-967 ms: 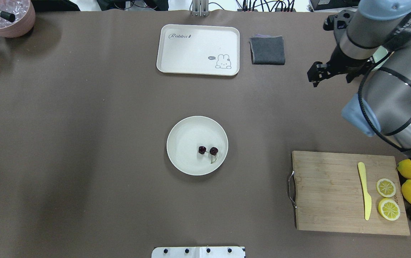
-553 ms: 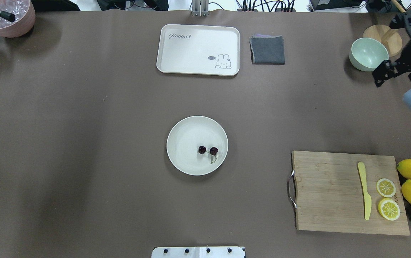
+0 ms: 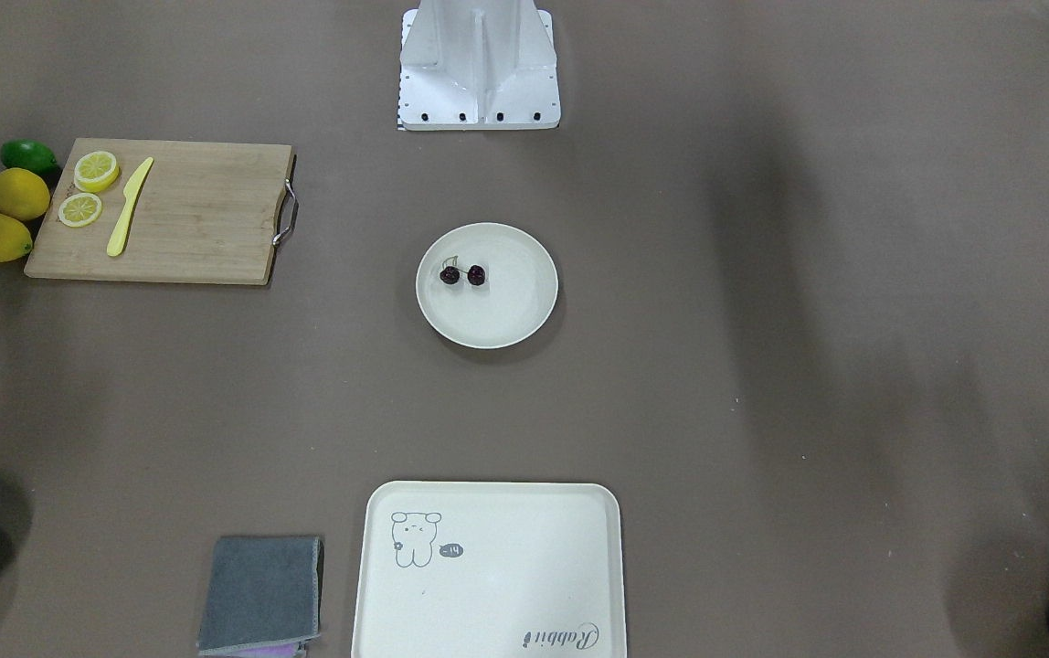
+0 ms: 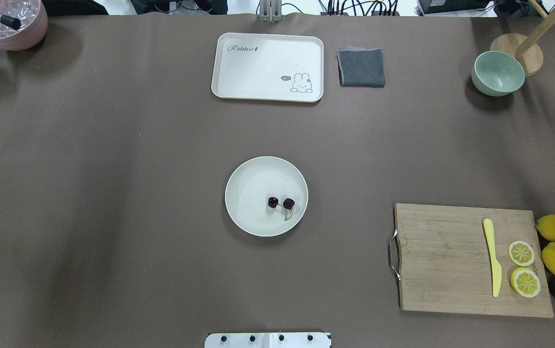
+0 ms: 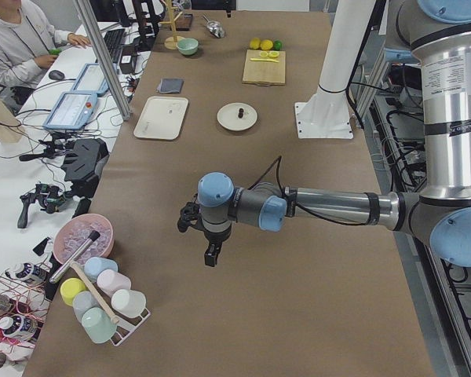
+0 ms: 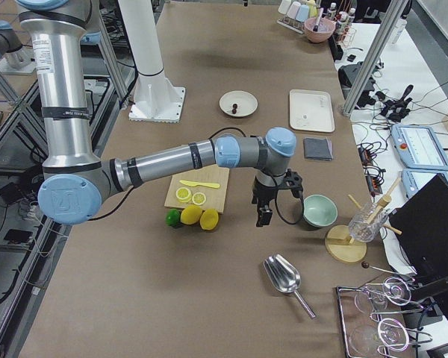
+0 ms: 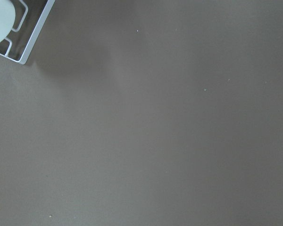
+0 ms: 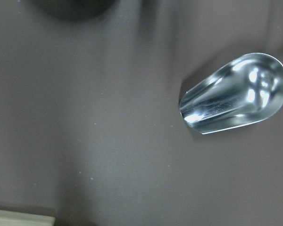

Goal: Place red cherry on plate

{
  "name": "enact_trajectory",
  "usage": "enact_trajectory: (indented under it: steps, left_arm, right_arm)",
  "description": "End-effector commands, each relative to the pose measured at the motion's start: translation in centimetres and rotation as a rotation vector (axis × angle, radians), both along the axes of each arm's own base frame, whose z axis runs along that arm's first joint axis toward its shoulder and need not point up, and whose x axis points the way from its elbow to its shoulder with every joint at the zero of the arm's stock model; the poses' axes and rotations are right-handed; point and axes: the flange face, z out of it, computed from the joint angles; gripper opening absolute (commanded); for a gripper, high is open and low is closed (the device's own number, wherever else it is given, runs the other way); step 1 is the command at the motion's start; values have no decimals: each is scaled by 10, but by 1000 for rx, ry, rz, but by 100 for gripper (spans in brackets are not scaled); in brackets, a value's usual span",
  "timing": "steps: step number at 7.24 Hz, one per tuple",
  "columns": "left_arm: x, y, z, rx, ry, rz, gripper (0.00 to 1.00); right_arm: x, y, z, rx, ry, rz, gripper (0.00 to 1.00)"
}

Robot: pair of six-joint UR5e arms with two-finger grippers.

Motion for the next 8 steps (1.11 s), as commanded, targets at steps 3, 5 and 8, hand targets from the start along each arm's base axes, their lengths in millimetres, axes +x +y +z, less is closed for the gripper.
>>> enact_trajectory:
  steps: [3, 5, 8]
  left_arm:
    - [-6, -6, -10, 72, 1, -6, 98]
    - [-10, -1, -4, 67, 2, -15, 98]
    - [-14, 0, -3, 64, 2, -24, 98]
  right_arm:
    - [31, 2, 14, 1, 7, 20, 100]
    - [33, 5, 16, -2, 9, 22, 100]
    - [35, 5, 14, 1, 7, 26, 100]
